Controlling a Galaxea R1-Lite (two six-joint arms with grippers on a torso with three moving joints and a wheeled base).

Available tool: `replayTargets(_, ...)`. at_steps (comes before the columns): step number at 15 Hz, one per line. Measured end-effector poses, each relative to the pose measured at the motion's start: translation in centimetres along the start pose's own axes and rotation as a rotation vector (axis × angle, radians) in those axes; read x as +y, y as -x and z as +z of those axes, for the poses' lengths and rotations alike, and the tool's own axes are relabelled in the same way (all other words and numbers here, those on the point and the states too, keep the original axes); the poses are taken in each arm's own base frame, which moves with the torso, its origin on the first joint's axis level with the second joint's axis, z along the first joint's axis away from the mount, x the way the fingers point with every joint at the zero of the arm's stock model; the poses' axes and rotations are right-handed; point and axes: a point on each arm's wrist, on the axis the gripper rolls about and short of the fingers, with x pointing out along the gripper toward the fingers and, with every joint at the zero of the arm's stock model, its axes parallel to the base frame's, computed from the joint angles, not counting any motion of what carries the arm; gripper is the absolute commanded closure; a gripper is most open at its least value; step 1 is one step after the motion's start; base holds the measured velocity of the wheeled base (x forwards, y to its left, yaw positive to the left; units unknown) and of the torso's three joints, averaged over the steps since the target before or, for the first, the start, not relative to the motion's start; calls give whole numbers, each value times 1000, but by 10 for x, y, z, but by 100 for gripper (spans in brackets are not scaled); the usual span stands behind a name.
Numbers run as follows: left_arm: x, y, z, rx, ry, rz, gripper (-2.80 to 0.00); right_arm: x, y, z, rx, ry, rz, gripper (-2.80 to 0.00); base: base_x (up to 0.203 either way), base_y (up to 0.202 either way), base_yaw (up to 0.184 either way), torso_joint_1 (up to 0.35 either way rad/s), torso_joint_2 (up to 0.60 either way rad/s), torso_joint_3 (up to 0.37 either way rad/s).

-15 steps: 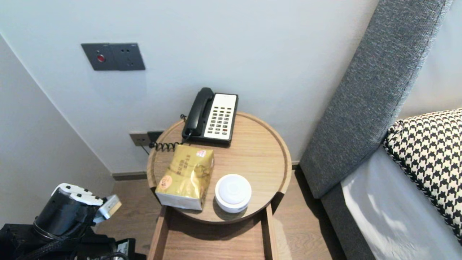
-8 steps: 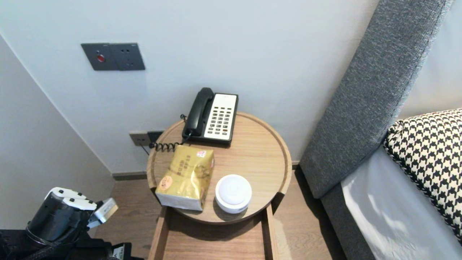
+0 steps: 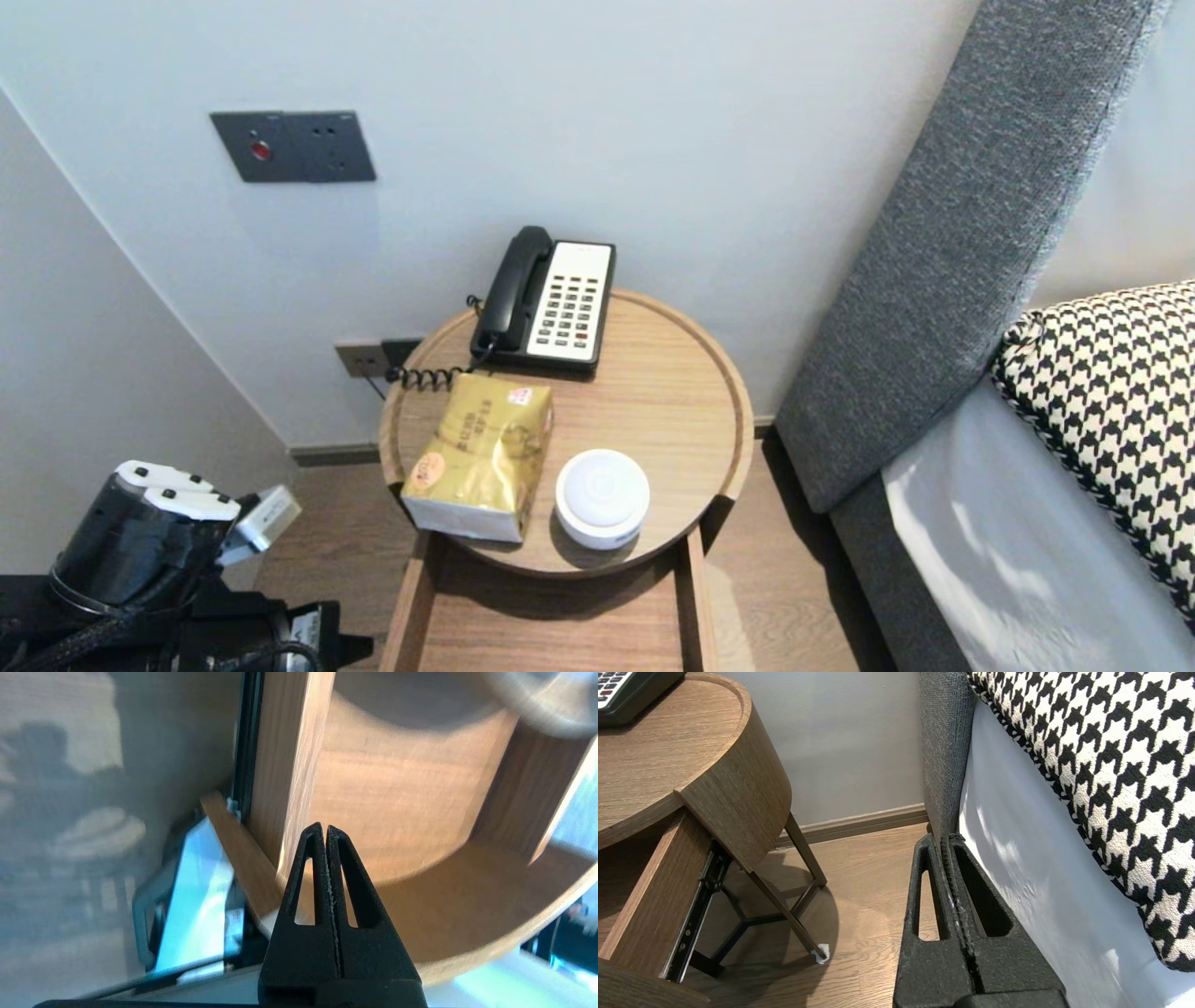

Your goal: Open the nightstand drawer, then put the tissue on the table in the drawer one by one

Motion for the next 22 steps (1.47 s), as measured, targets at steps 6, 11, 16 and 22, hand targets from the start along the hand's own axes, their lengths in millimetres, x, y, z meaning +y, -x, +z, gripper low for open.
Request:
replayTargets(6, -29, 32, 36, -128, -50, 8, 0, 0, 0, 0, 0, 0, 0, 0, 0, 0, 0, 0, 0, 0)
replayTargets(11, -56, 58, 72, -244, -190, 85, -280, 0, 0, 0, 0, 0, 0, 0, 0, 0, 0, 0, 0, 0)
replayTargets(16, -81, 56, 92, -266, -293, 109, -280, 0, 0, 0, 0, 0, 0, 0, 0, 0, 0, 0, 0, 0)
replayTargets(22, -126, 34, 93, -275, -465, 150, -280, 0, 0, 0, 0, 0, 0, 0, 0, 0, 0, 0, 0, 0)
